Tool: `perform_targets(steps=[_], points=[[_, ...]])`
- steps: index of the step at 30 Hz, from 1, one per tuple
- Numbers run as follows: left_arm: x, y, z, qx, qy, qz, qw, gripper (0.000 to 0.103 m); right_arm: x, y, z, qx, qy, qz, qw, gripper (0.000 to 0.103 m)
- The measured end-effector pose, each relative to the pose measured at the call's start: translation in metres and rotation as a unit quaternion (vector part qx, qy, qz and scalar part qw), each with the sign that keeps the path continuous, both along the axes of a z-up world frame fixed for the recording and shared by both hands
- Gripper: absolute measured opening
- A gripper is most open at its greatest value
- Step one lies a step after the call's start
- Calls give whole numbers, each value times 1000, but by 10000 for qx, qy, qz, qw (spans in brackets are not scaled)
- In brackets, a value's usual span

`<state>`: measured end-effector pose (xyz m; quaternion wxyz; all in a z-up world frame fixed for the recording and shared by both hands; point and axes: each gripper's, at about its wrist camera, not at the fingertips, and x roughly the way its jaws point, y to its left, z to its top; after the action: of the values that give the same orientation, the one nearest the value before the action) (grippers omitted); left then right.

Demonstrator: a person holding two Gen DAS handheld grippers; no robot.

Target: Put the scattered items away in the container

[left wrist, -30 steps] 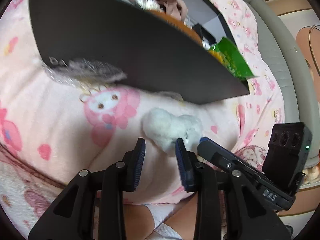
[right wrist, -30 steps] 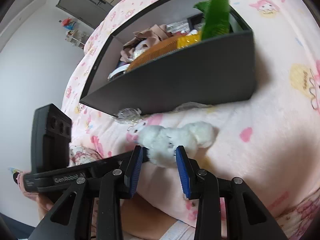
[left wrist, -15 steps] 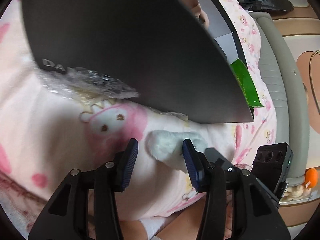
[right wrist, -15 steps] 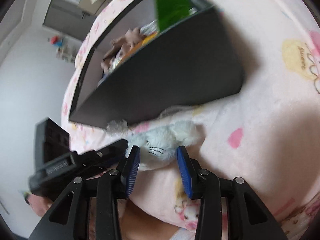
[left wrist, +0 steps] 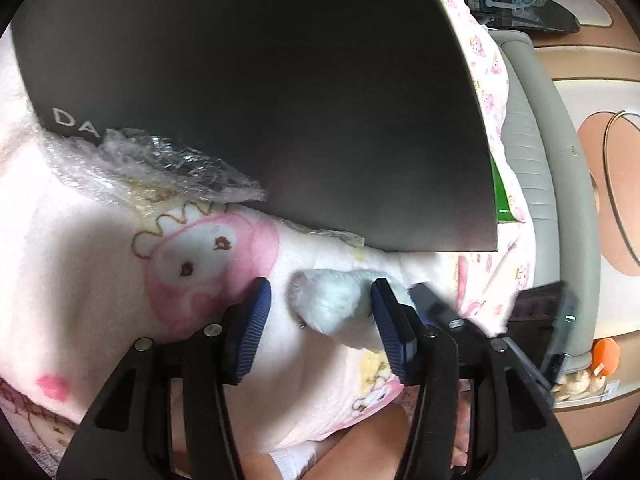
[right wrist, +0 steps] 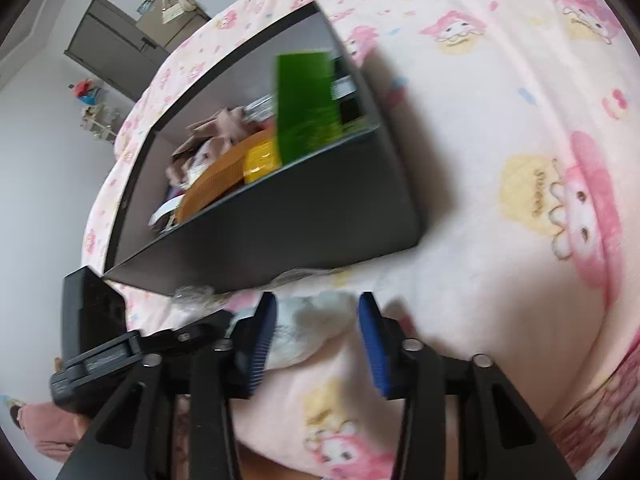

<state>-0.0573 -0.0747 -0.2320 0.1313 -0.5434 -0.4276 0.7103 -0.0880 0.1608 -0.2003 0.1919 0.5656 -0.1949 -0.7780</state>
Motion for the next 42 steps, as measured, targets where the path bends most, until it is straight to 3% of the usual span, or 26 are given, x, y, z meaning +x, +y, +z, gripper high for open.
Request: perform_targets(steps=[4,5,9,11,12,14,16,17,19,22,25,26,30,34,37,42], points=[[-2,5,0,-56,22,-148,9999,50,-5,-4,-14,-370,-165,124,9991,42],[-1,7,2,-78,54,-215,9997,42,-5,-8,-15,-463,-187,246,9984,42],[12,13,20,-279,291,-348,9986,40,8,-9,-3,-647,-9,437,9969,42],[19,14,33,-178,465,-420,9979,25,15,-5,6,-901,33,471,9948,37],[22,15,40,-149,558,-447,9973,25,19,-5,10,-1113,23,571,9921,32],[24,17,48,-411,665,-473,9958,25,27,-13,17,-1241,45,698,9898,32],[24,17,49,-850,531,-360,9943,25,35,-19,20,-755,263,728,9941,33],[26,14,47,-874,433,-270,9949,25,37,-20,19,-518,311,696,9957,33],[31,-3,40,-634,368,-163,9972,27,35,-15,13,-436,154,565,9973,33],[37,-14,32,-604,260,-174,9977,37,27,0,11,-623,55,248,9977,34],[32,-4,27,-565,176,-172,9981,39,14,2,7,-584,-66,-58,9983,35],[28,4,25,-511,163,-172,9984,44,9,3,4,-621,-123,-85,9980,35],[27,11,14,-427,56,-261,9987,47,-7,-8,-17,-678,-397,57,9969,35],[33,7,14,-269,118,-278,9992,47,-8,-18,-19,-518,-270,357,9977,35],[34,11,19,-175,239,-467,9985,44,-5,-21,-16,-752,-294,630,9947,35],[35,6,38,-976,391,-345,9939,41,14,-19,-4,-872,-296,738,9930,34]])
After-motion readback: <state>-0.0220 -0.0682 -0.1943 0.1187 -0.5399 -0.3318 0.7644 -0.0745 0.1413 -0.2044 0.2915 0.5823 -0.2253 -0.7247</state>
